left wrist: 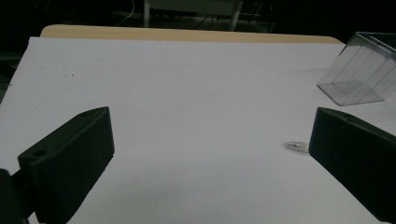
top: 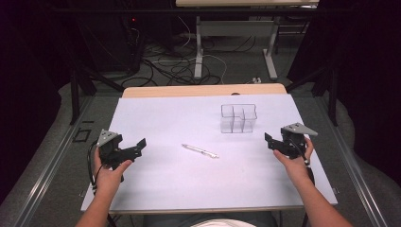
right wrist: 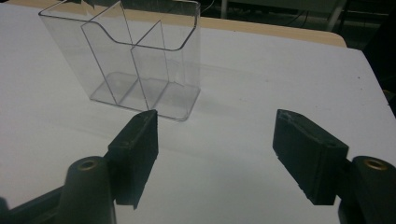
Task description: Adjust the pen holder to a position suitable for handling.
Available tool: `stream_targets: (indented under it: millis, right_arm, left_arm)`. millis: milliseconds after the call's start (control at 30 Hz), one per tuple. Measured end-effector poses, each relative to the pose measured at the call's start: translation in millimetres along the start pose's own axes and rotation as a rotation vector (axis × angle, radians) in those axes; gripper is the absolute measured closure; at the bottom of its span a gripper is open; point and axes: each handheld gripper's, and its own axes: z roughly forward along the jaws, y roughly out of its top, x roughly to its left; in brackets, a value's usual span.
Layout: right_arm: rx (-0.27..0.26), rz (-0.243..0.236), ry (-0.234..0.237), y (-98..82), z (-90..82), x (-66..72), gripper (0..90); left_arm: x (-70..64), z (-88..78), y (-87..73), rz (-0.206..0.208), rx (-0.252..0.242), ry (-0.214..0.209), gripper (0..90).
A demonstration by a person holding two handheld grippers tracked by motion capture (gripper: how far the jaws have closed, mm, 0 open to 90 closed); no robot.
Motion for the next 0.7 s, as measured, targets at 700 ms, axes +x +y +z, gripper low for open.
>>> stream_targets:
  millis: [700]
  right_arm:
    - [0.101, -0.047, 0.037, 52.4, 23.8, 15.9, 50.0]
  left_arm:
    - [0.6, -5.5, -3.2, -0.006, -0.003, 0.008, 0.1]
